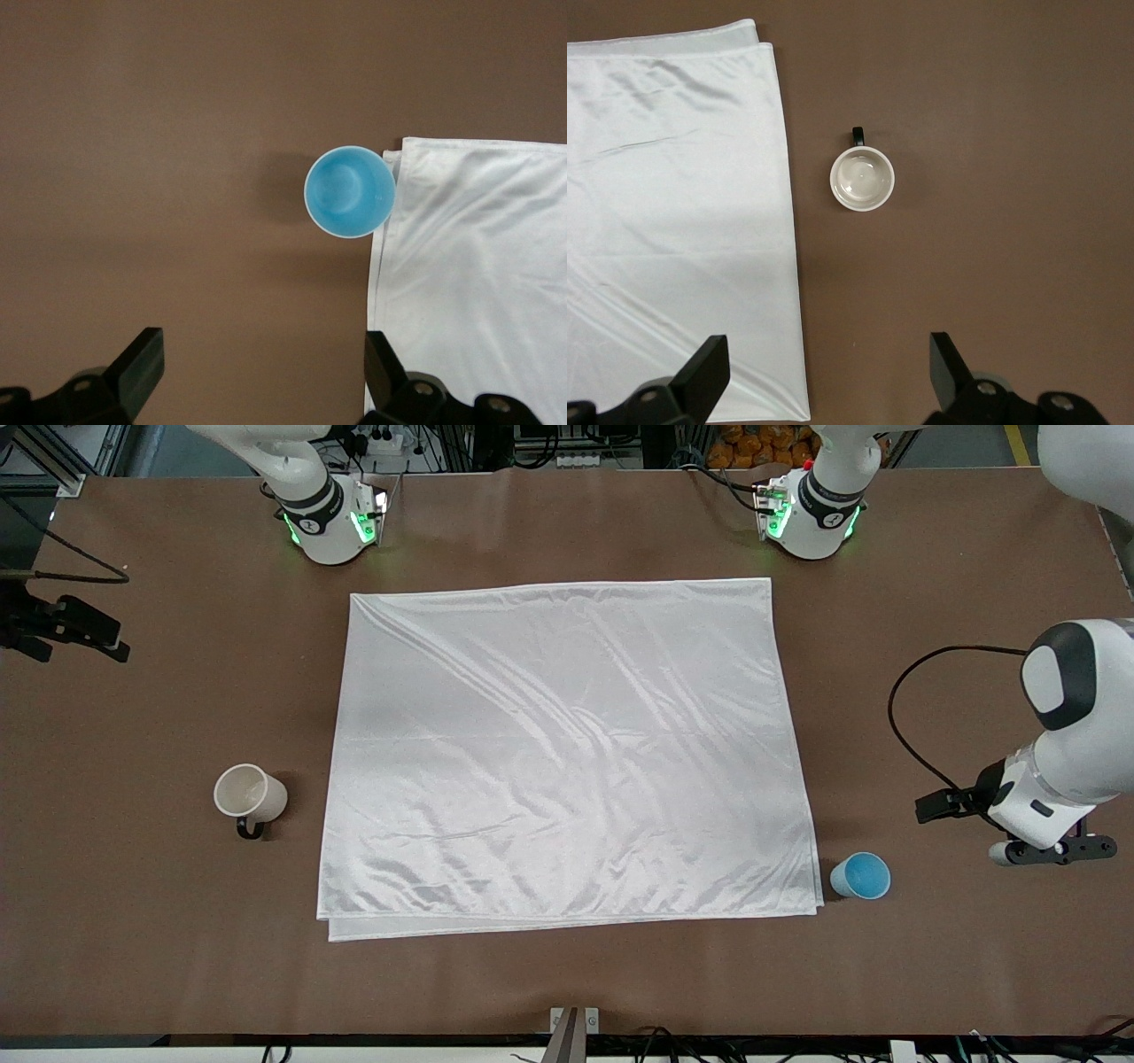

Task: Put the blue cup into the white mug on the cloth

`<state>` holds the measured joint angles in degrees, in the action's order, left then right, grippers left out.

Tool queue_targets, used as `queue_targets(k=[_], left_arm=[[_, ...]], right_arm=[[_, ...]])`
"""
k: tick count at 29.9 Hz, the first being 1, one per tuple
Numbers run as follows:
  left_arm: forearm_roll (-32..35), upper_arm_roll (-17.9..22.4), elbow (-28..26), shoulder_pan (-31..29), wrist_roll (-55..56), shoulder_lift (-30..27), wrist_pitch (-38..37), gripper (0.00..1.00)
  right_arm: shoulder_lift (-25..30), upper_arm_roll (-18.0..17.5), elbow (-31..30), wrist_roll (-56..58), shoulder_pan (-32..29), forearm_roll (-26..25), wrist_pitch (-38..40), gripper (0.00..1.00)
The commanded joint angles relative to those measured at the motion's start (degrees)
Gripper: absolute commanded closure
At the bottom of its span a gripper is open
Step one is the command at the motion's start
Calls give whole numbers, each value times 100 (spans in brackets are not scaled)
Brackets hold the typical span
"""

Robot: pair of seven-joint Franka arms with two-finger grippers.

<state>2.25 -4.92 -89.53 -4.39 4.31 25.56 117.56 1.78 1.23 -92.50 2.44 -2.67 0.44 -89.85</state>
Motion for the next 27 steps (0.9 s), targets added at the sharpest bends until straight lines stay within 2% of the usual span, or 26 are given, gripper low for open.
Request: queue_targets(k=[1,11,21,27], left_arm=[[-67,-9,76,9,-18,501,556,0],[-58,-9,94,9,-53,1205,1568,3],[232,8,401,26,-53,1548,1700,10],[250,8,393,35,-44,1583,1788,15]], right_arm=[[-81,-53,4,-25,-119,-18,-50,0],[-125,-62,-49,-95,-40,0,-24,0],[-301,-62,-216,-130,57,53,-94,0],[-687,-53,-207,-525,4,44,-287,0]])
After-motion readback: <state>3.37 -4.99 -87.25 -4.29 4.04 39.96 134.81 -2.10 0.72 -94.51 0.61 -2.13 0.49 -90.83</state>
